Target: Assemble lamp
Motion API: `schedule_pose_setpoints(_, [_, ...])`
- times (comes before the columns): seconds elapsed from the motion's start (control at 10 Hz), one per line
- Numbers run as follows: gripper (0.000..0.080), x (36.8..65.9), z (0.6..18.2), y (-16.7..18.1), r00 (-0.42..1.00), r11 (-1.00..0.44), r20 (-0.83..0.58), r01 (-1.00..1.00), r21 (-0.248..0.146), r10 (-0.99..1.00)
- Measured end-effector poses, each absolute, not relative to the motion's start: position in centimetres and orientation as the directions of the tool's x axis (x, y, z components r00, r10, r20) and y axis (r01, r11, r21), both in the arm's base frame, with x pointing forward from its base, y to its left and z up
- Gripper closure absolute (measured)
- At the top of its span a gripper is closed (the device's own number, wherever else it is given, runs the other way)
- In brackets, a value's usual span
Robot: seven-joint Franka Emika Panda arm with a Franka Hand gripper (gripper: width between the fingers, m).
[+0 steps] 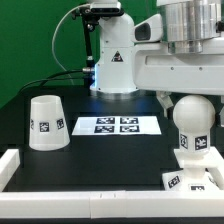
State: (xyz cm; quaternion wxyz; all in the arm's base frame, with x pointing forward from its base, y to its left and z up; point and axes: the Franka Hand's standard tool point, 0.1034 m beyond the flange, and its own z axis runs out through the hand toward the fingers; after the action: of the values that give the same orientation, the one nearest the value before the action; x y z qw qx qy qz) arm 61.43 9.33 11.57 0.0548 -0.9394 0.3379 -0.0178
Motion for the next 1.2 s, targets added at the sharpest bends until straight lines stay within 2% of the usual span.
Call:
schedule_pose_setpoints(0.3, [0.0101,62.01,11.94,9.37,0.940,-0.939,0.057,-0.330,-0.096,-0.336])
schedule_pose_setpoints(0.4, [0.0101,61.98,11.90,9.33,0.938,-0.937,0.055,-0.337,-0.096,-0.343])
schedule_pose_setpoints(0.5, [0.0230,61.99,11.91,9.33,0.937,-0.936,0.055,-0.338,-0.096,-0.344])
schedule_pose_setpoints(0.6, [0.0230,61.99,11.91,9.33,0.933,-0.932,0.054,-0.350,-0.097,-0.356])
schedule_pose_setpoints(0.8, [0.0225,61.99,11.90,9.33,0.912,-0.910,0.048,-0.402,-0.100,-0.408])
schedule_pose_setpoints(0.9, [0.0225,62.02,11.88,9.38,0.864,-0.862,0.043,-0.496,-0.105,-0.502])
schedule_pose_setpoints(1.1, [0.0225,61.89,11.86,9.57,0.727,-0.726,0.031,-0.680,-0.105,-0.686])
schedule_pose_setpoints(1.2, [0.0225,61.81,11.83,9.72,0.605,-0.603,0.009,-0.791,-0.104,-0.796])
